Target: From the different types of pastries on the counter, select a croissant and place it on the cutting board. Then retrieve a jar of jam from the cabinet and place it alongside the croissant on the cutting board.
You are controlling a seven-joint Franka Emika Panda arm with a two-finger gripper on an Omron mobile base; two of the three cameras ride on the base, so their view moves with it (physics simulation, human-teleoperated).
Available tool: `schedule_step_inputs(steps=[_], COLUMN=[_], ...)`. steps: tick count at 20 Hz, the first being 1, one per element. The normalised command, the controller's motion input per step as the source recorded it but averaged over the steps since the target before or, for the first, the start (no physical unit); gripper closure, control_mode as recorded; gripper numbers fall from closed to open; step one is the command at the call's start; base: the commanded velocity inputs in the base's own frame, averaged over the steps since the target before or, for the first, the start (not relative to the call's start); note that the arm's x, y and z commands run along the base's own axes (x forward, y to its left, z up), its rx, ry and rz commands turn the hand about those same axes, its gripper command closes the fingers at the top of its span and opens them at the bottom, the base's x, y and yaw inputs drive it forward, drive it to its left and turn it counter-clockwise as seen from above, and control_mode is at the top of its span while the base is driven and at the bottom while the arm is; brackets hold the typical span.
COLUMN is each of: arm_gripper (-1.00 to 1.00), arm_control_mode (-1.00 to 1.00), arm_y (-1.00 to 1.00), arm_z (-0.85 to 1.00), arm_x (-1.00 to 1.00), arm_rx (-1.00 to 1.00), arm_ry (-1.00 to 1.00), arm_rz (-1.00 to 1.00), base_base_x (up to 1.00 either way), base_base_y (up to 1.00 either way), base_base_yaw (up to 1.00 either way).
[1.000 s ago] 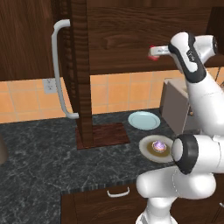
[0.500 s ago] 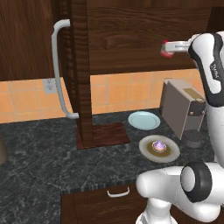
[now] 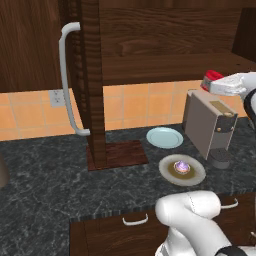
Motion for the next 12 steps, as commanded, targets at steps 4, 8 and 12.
schedule_step_inputs(steps=[4, 8, 12], arm_gripper=[1.0, 1.0, 1.0], arm_control_mode=[-1.0, -1.0, -1.0], arm_y=[-0.04, 0.03, 0.86], arm_z=[-1.0, -1.0, -1.0], arm_x=[-0.97, -0.5, 0.08], arm_rx=[-0.02, -0.06, -0.02], arm_ry=[-0.32, -0.16, 0.06], arm_rz=[0.04, 0.05, 0.02], base_base_x=[0.0, 0.0, 0.0], base_base_y=[0.0, 0.0, 0.0], base_base_yaw=[0.0, 0.0, 0.0])
